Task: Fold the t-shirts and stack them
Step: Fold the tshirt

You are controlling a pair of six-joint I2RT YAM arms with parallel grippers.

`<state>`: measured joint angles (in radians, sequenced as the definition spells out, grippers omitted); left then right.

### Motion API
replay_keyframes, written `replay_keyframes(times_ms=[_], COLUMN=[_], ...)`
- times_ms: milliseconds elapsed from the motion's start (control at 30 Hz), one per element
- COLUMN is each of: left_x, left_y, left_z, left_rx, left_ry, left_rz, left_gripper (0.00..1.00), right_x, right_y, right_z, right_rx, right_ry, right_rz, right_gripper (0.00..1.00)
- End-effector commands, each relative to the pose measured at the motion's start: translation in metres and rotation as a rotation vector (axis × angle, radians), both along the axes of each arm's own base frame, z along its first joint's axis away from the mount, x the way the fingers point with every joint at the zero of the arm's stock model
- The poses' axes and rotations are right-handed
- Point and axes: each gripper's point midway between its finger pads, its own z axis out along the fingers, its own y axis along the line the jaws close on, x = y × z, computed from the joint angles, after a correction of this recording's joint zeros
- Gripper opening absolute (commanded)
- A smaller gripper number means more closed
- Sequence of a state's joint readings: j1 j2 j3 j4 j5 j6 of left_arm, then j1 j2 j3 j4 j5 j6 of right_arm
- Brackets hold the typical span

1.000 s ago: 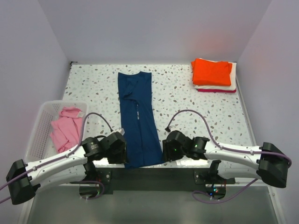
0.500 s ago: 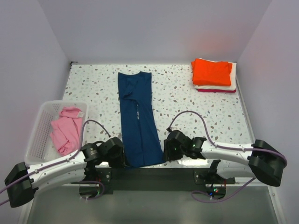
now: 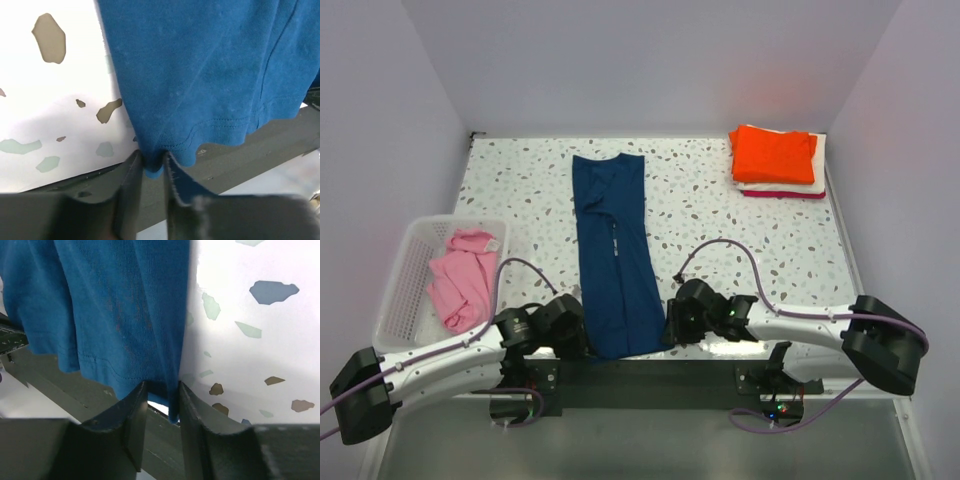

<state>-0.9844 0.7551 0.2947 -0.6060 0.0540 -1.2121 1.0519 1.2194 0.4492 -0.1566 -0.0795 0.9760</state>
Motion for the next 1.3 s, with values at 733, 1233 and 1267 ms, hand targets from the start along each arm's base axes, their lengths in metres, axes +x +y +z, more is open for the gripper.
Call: replay_keyframes(times_ms=[733, 1233, 1267], left_x=[0.055, 0.184, 0.192], left_y=[-0.011, -0.013, -0.014], left_z=[0.083, 0.119, 0.121], left_rx=[0.087, 0.097, 0.086], left_ry=[-0.270, -0.493, -0.502], left_rz=[-0.072, 0.139, 0.154], left_gripper=[0.00, 0.00, 0.00], right_x=[0.015, 0.148, 0.157], right_y=[0.011, 0.054, 0.058], right_z=[0.053, 0.076, 0.083], right_rx=[-0.143, -0.078, -0.065], right_ry=[-0.198, -0.207, -0.220], right_rz=[0.156, -0.064, -0.074], right_gripper=[0.00, 0.00, 0.00])
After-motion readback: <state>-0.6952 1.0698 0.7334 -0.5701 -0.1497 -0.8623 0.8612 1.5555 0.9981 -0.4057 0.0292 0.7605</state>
